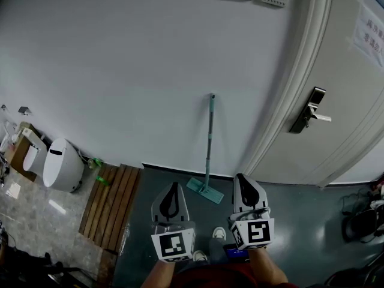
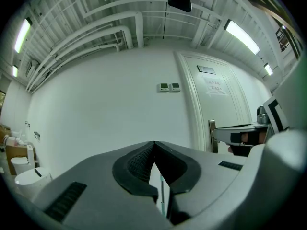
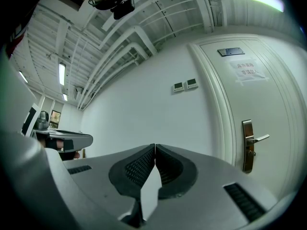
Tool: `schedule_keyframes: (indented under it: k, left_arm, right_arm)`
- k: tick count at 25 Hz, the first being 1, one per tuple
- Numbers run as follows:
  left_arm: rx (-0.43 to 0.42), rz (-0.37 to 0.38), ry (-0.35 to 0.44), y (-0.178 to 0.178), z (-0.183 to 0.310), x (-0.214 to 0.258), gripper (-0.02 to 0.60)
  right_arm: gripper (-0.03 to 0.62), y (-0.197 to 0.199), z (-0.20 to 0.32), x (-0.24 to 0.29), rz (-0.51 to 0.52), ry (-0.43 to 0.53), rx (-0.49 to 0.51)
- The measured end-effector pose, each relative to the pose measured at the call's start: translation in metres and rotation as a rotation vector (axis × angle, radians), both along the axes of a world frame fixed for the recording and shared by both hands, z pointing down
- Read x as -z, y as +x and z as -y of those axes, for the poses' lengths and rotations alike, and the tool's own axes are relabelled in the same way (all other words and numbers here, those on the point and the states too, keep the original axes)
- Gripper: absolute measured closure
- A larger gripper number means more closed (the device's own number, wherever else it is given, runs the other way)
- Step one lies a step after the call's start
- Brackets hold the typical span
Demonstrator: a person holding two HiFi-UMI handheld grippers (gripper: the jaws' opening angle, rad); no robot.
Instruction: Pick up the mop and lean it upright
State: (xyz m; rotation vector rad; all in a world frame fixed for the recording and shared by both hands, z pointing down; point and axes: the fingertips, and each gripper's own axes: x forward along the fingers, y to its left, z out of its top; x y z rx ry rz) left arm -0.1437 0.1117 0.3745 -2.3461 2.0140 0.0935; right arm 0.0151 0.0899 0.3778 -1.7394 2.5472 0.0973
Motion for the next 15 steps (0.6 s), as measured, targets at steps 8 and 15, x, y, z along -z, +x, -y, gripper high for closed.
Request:
schedule_keyframes:
  k: [8, 15]
  left_arm:
    - [-0.014, 0.018, 0.004, 0.010, 0.043, -0.002, 0.568]
    - [-0.028, 0.039, 0.019, 0.030, 0.102, 0.010, 0.568]
  right_arm:
    - [0.576, 0.006, 0.046, -0.005, 0.023, -0.002, -0.006]
    - [0.576, 0.025, 0.105, 0.005, 0.047, 0.015, -0.005]
